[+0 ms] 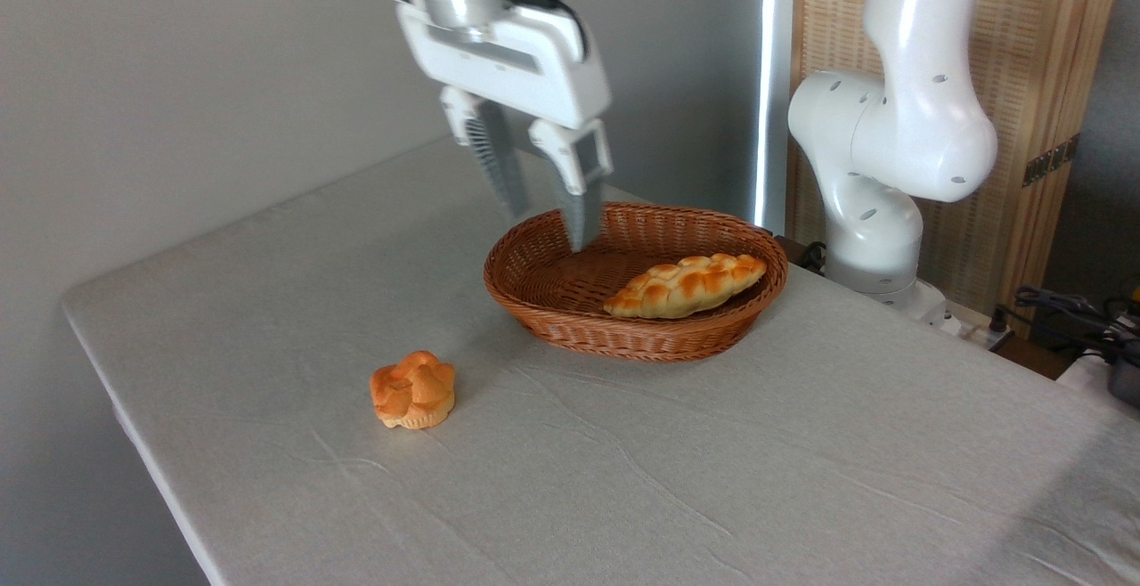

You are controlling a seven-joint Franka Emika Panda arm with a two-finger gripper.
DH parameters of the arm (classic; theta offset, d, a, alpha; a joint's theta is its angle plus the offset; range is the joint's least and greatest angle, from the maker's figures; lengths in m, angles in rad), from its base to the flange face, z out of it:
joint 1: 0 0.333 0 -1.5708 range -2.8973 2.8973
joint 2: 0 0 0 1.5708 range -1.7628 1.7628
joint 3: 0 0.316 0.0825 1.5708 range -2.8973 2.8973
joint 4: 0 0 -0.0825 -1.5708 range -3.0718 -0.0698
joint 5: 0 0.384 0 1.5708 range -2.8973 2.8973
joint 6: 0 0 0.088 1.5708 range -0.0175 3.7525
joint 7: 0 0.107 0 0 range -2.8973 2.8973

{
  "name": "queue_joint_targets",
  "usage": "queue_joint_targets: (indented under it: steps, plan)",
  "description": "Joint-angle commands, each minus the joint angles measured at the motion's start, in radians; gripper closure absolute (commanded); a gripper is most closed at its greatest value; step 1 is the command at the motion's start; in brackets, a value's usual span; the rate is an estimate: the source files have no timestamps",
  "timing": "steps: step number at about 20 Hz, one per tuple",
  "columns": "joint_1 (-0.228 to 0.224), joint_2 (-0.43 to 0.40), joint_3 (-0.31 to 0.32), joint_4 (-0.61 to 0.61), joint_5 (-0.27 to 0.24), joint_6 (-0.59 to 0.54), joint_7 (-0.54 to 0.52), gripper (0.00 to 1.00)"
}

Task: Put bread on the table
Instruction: 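Move the open gripper over the basket and lower onto the braided roll, then close the gripper on the braided bread roll inside the basket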

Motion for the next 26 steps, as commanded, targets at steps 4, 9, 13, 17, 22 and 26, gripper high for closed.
queue_joint_targets:
  steps: [4,9,13,17,22,26]
  plan:
    - [-0.115,-0.342,0.011,-0.482,0.049,0.2,0.026,0.0]
    - [-0.131,-0.345,0.009,-0.596,0.05,0.2,0.023,0.0]
    - [-0.143,-0.323,0.011,-0.653,0.052,0.211,0.023,0.0]
    - [-0.163,-0.293,0.011,-0.673,0.087,0.219,0.011,0.0]
    - [-0.178,-0.233,0.009,-0.674,0.087,0.256,0.011,0.15]
    - [-0.178,-0.228,0.009,-0.673,0.087,0.262,0.015,0.47]
